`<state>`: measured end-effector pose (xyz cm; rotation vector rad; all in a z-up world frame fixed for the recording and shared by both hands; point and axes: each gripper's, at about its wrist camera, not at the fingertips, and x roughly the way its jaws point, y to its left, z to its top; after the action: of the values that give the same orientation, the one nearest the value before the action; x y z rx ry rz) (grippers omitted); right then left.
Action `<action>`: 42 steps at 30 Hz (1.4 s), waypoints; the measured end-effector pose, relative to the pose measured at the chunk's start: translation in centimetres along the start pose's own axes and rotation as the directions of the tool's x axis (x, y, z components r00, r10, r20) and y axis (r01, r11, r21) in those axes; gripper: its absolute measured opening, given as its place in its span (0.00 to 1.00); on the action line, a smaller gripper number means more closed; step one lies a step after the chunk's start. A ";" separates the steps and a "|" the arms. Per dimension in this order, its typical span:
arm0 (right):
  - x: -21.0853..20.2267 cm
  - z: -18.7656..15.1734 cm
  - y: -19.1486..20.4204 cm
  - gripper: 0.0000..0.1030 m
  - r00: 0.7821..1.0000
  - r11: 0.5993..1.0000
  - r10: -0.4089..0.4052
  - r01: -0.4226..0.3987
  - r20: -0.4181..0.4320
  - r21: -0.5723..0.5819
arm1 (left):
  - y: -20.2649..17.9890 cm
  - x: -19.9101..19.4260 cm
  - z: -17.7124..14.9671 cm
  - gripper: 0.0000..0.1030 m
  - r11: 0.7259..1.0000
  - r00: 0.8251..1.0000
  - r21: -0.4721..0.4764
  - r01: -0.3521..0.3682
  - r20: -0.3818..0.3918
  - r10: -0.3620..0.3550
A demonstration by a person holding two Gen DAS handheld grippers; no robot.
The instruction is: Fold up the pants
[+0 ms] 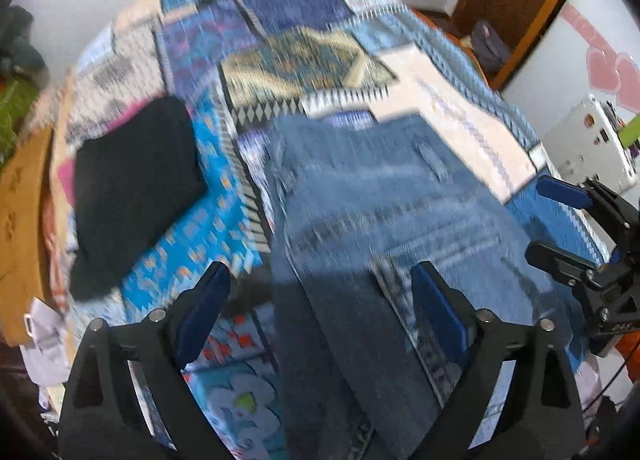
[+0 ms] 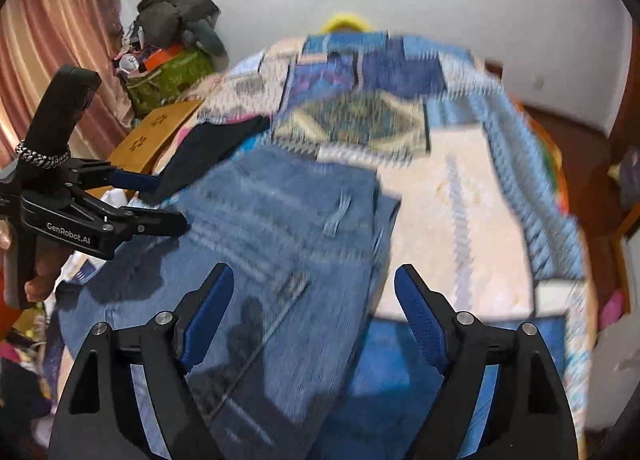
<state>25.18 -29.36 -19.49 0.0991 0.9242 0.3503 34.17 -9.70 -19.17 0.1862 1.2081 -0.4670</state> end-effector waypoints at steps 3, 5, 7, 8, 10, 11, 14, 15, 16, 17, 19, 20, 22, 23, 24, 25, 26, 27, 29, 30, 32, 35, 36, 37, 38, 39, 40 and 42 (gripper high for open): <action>1.8 -1.3 -1.0 0.78 0.996 0.996 0.038 -0.032 -0.079 0.078 | 0.2 0.8 -0.4 0.95 1.000 1.000 -0.022 0.014 -0.026 -0.015; 2.6 -2.0 -1.8 0.78 0.991 0.987 0.089 -0.073 -0.102 0.146 | 0.6 1.2 -0.1 0.95 0.998 0.997 -0.039 0.050 -0.054 -0.052; 3.2 -2.2 -2.5 0.78 0.982 0.971 0.144 -0.118 -0.119 0.206 | 1.0 2.1 0.1 0.96 0.993 0.991 -0.068 0.092 -0.095 -0.098; 3.6 -2.1 -2.8 0.78 0.975 0.962 0.177 -0.142 -0.133 0.235 | 1.1 2.6 0.3 0.97 0.991 0.987 -0.078 0.106 -0.113 -0.114; 4.4 -2.0 -3.2 0.78 0.961 0.941 0.233 -0.183 -0.151 0.285 | 1.2 3.4 0.6 0.97 0.985 0.977 -0.094 0.144 -0.143 -0.156; 5.0 -1.9 -3.6 0.79 0.952 0.927 0.265 -0.207 -0.157 0.312 | 1.2 3.7 0.8 0.97 0.982 0.973 -0.100 0.158 -0.153 -0.172; 5.8 -1.5 -3.5 0.79 0.944 0.921 0.286 -0.223 -0.163 0.320 | 1.1 4.4 1.1 0.97 0.977 0.966 -0.116 0.181 -0.163 -0.199; 6.2 -1.3 -3.4 0.77 0.942 0.920 0.292 -0.229 -0.167 0.318 | 1.1 4.5 1.2 0.96 0.975 0.965 -0.120 0.187 -0.162 -0.205; 6.2 -1.2 -3.3 0.76 0.938 0.917 0.303 -0.239 -0.167 0.320 | 1.1 4.6 1.2 0.96 0.973 0.963 -0.123 0.195 -0.163 -0.214; 6.4 -1.2 -3.4 0.71 0.932 0.910 0.321 -0.254 -0.168 0.329 | 0.9 4.8 1.3 0.92 0.971 0.961 -0.121 0.204 -0.162 -0.223; 6.9 -0.8 -3.3 0.62 0.921 0.901 0.344 -0.271 -0.180 0.339 | 0.6 4.7 1.5 0.83 0.969 0.959 -0.115 0.219 -0.160 -0.236; 6.9 -0.6 -3.2 0.55 0.919 0.902 0.346 -0.271 -0.187 0.336 | 0.5 4.6 1.5 0.74 0.966 0.955 -0.114 0.234 -0.160 -0.250; 6.9 -0.3 -3.1 0.48 0.917 0.903 0.346 -0.268 -0.198 0.337 | 0.3 4.1 1.5 0.70 0.967 0.957 -0.100 0.235 -0.150 -0.248; 6.7 -0.1 -3.1 0.41 0.918 0.906 0.343 -0.266 -0.201 0.329 | 0.2 3.8 1.4 0.67 0.969 0.959 -0.089 0.231 -0.145 -0.242; 6.4 0.2 -3.0 0.35 0.921 0.911 0.335 -0.263 -0.198 0.319 | 0.1 3.5 1.3 0.65 0.970 0.962 -0.084 0.229 -0.135 -0.238; 6.2 0.3 -3.1 0.32 0.922 0.912 0.333 -0.263 -0.195 0.314 | 0.0 3.1 1.3 0.61 0.970 0.963 -0.080 0.229 -0.126 -0.237; 5.9 0.5 -3.1 0.29 0.922 0.912 0.335 -0.267 -0.192 0.311 | 0.0 2.8 1.3 0.57 0.971 0.965 -0.078 0.228 -0.117 -0.236; 5.8 0.7 -3.0 0.27 0.922 0.912 0.337 -0.270 -0.190 0.308 | 0.0 2.3 1.2 0.55 0.971 0.966 -0.075 0.228 -0.106 -0.235; 5.3 1.2 -2.5 0.24 0.927 0.921 0.327 -0.269 -0.183 0.283 | 0.2 1.4 1.0 0.49 0.972 0.969 -0.070 0.226 -0.082 -0.231; 4.8 1.6 -1.8 0.23 0.933 0.929 0.316 -0.268 -0.173 0.254 | 0.4 0.7 0.8 0.48 0.973 0.972 -0.067 0.222 -0.065 -0.226; 4.3 2.3 -1.1 0.22 0.940 0.937 0.307 -0.272 -0.148 0.218 | 0.7 0.1 0.7 0.46 0.975 0.976 -0.067 0.210 -0.037 -0.213; 3.3 3.9 0.8 0.22 0.951 0.949 0.294 -0.278 -0.097 0.151 | 1.9 -1.9 0.6 0.44 0.977 0.980 -0.081 0.197 0.027 -0.196; 2.9 4.6 1.6 0.22 0.955 0.954 0.287 -0.277 -0.077 0.118 | 2.4 -2.7 0.7 0.43 0.977 0.981 -0.088 0.194 0.050 -0.190; 2.6 5.4 2.3 0.22 0.958 0.957 0.281 -0.276 -0.058 0.088 | 2.9 -3.6 0.8 0.43 0.978 0.981 -0.094 0.187 0.078 -0.180; 2.4 6.1 3.1 0.22 0.960 0.959 0.279 -0.276 -0.041 0.063 | 3.5 -4.5 0.9 0.43 0.979 0.980 -0.098 0.181 0.103 -0.171; 2.2 6.9 3.8 0.22 0.960 0.959 0.280 -0.279 -0.023 0.042 | 4.2 -5.4 0.9 0.43 0.980 0.978 -0.102 0.172 0.135 -0.158; 1.9 7.8 4.3 0.21 0.958 0.958 0.286 -0.286 -0.007 0.020 | 4.9 -6.4 0.9 0.43 0.981 0.976 -0.107 0.162 0.165 -0.144; 1.6 9.6 5.5 0.21 0.952 0.952 0.307 -0.307 0.018 -0.011 | 6.2 -8.2 1.0 0.42 0.982 0.969 -0.120 0.144 0.216 -0.115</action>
<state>32.32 -23.01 -13.63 0.2404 0.8880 0.6408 35.51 -2.56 -11.85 -0.0577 1.0446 -0.5041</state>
